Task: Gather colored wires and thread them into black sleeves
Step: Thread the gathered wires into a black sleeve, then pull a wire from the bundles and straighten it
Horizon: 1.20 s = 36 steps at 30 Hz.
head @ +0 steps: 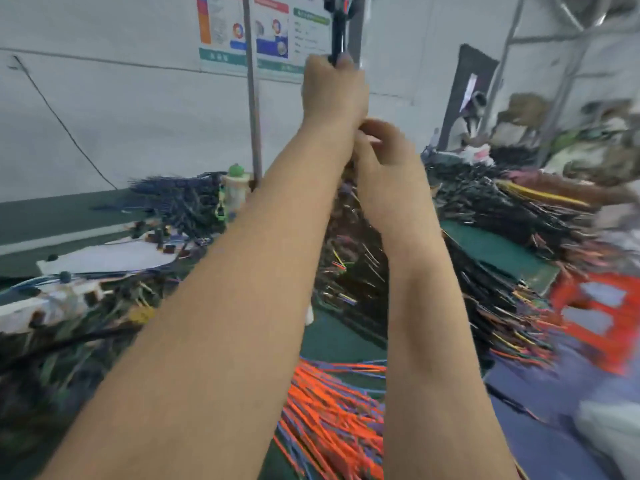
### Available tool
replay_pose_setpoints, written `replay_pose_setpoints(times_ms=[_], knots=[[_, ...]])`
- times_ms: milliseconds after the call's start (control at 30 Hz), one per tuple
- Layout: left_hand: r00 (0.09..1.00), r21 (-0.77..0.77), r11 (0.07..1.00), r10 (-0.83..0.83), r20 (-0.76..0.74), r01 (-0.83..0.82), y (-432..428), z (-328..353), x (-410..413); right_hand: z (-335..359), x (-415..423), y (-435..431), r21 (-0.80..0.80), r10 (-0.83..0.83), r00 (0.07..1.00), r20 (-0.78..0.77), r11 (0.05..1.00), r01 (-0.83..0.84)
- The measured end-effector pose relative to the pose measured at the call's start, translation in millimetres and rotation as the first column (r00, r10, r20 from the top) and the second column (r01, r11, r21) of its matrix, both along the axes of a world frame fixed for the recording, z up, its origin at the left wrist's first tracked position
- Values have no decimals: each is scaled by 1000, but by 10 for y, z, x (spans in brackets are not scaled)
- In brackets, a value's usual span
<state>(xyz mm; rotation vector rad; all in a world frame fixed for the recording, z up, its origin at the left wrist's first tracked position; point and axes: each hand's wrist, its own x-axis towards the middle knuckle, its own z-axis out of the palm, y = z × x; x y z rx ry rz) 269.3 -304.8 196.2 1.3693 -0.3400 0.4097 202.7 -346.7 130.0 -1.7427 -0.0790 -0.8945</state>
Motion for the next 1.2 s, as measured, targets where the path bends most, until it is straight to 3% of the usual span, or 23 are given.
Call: replay_pose_setpoints(times_ms=[67, 133, 200, 300, 333, 400, 533, 600, 700, 767, 867, 1033, 1200], knots=[[986, -255, 959, -150, -77, 126, -464, -24, 102, 24, 138, -374, -210, -343, 937, 63, 914, 348], [936, -316, 920, -300, -185, 232, -874, -186, 263, -67, 371, -728, -244, -602, 798, 17, 772, 587], [893, -51, 952, -301, -336, 302, -1179, -499, 447, -299, 650, -1024, -316, -702, 691, -171, 703, 637], [890, 407, 842, -170, -424, 354, -1345, -1035, 677, -792, 994, -1323, -448, -698, 575, -428, 716, 535], [897, 458, 818, -149, -416, 349, -1345, -1184, 751, -916, 1063, -1379, -456, -694, 564, -447, 719, 524], [899, 421, 839, -165, -406, 344, -1304, -1391, 856, -1031, 1164, -1448, -409, -703, 574, -421, 712, 571], [889, 157, 938, -225, -398, 307, -1135, -1475, 900, -951, 1203, -1323, -240, -720, 620, -310, 691, 682], [890, 33, 958, -251, -380, 284, -954, -1399, 836, -880, 1170, -1067, -150, -710, 688, -150, 705, 694], [917, -89, 977, -211, -338, 192, -448, -1252, 720, -765, 1108, -442, 16, -471, 881, 34, 882, 471], [935, -144, 988, -109, -338, 63, 32, -1199, 620, -727, 1054, 39, 56, -257, 966, -4, 965, 257], [934, -182, 965, 120, -336, -189, 865, -1313, 378, -824, 897, 799, 25, 19, 993, -115, 1000, -16], [794, -102, 846, 440, -418, -523, 2226, -1771, -394, -1262, 362, 2118, 2, 418, 853, -313, 898, -440], [613, -170, 621, 624, -484, -765, 3556, -2088, -1288, -1609, -319, 3346, -155, 591, 666, -456, 684, -713]])
